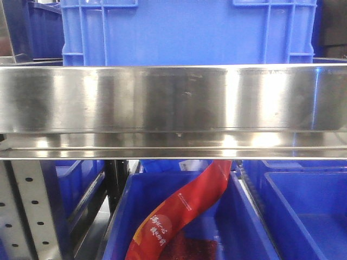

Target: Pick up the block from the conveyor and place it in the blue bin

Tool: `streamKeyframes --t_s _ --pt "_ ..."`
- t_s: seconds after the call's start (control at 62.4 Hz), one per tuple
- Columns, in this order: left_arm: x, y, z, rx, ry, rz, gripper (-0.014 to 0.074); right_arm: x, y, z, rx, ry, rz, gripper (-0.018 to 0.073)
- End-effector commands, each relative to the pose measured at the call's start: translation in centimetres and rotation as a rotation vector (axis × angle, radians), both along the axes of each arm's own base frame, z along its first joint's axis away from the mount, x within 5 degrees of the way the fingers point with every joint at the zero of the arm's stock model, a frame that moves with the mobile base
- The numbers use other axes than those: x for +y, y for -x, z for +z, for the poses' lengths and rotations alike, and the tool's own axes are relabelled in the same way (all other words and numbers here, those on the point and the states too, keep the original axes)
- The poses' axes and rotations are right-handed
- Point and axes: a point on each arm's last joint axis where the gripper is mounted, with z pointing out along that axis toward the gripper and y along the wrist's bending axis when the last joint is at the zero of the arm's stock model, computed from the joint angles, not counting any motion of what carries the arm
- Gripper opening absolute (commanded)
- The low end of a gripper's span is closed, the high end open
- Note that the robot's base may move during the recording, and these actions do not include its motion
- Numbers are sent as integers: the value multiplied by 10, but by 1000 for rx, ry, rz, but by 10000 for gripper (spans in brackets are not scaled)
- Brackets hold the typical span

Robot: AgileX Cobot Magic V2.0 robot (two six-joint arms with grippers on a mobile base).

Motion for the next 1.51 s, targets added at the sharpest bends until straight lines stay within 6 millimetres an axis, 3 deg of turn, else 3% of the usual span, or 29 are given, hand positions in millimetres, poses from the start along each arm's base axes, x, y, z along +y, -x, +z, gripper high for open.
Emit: streamKeyframes --t_s 0.0,0.336,0.529,0.737,0.945,1.057,1.185,1.49 --pt "0 1 2 -20 9 -4 -111 0 1 2 -28 4 -7 -169" --pt "0 1 1 -17 7 -4 -111 0 1 2 -28 4 -7 -169" --pt "8 12 -8 -80 -59 16 -111 0 1 2 -28 4 -7 -169" --pt "19 26 -54 -70 -69 55 -111 0 1 2 -28 4 -7 -169" --pt "30 25 -121 26 -6 228 -111 0 1 2 -28 4 -7 -169" --pt "37 26 -140 -6 13 330 -111 0 1 2 -28 4 -7 -169" --pt "43 27 -151 -37 23 427 -111 0 1 2 -28 4 -7 -169" --pt "45 27 -148 -74 34 458 -111 0 1 2 -28 4 -7 -169"
